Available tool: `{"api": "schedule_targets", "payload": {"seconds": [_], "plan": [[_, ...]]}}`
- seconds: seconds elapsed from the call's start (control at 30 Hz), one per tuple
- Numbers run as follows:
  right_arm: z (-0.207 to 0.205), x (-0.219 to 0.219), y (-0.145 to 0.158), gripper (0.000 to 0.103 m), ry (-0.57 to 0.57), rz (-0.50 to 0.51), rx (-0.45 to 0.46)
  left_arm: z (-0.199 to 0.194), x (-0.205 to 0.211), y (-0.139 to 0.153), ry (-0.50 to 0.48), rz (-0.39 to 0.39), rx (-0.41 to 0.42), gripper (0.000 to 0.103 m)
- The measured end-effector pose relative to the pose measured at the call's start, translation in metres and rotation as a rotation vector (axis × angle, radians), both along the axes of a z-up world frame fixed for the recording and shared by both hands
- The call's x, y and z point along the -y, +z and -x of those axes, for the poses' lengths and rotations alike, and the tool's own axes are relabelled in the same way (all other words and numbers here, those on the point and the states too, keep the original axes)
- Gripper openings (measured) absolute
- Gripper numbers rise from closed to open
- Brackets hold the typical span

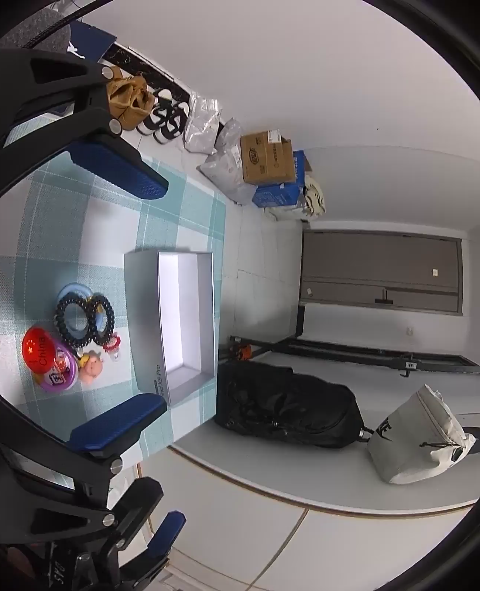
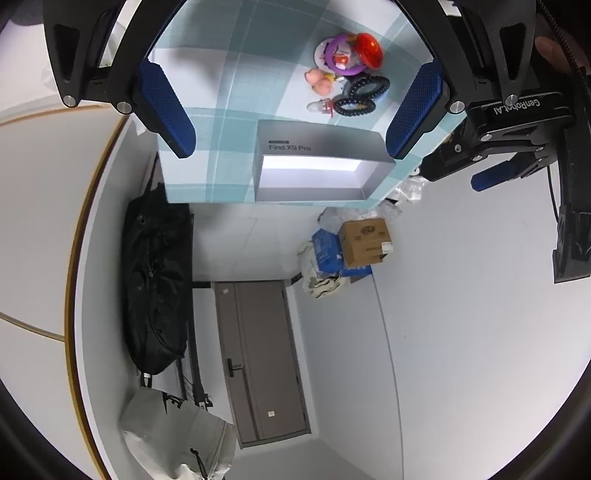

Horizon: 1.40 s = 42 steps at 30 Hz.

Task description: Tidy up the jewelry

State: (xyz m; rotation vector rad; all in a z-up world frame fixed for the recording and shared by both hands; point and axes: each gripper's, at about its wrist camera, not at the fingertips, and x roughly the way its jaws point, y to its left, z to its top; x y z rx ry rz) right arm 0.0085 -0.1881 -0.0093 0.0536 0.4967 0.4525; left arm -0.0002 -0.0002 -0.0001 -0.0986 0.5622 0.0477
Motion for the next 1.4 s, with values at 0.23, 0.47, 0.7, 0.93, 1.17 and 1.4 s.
{"api": "schedule_targets", "payload": {"seconds": [0.23, 0.47, 0.7, 0.93, 1.17, 1.4], "plan": [[0.0004, 0.0011, 0.0009, 0.103, -0.005, -0.005, -0.008, 0.001, 0.0002, -0.0039, 0.009, 0.024, 0.012, 0.102], [0.0021, 0.0002, 0.0044, 0.103, -0.011, -0.006, 0.004, 0.0003, -0.0013, -0.0011, -0.003, 0.002, 0.004, 0.102], [0.0033, 0.0027, 0.0051, 0.103, -0.013, -0.008, 0.01, 0.0017, 0.0008, -0.0006, -0.012, 0.006, 0.006, 0.102], [0.003, 0.0033, 0.0061, 0.103, -0.016, -0.008, 0.008, 0.0012, 0.0026, 0.0007, -0.012, 0.005, 0.005, 0.102], [0.0025, 0.0042, 0.0071, 0.103, -0.014, -0.009, 0.007, 0.0009, 0.0019, 0.001, -0.015, 0.013, 0.002, 0.102], [0.0039, 0.0041, 0.0073, 0.103, -0.023, -0.003, 0.019, 0.001, 0.0031, 0.0003, -0.02, 0.01, 0.0, 0.102]]}}
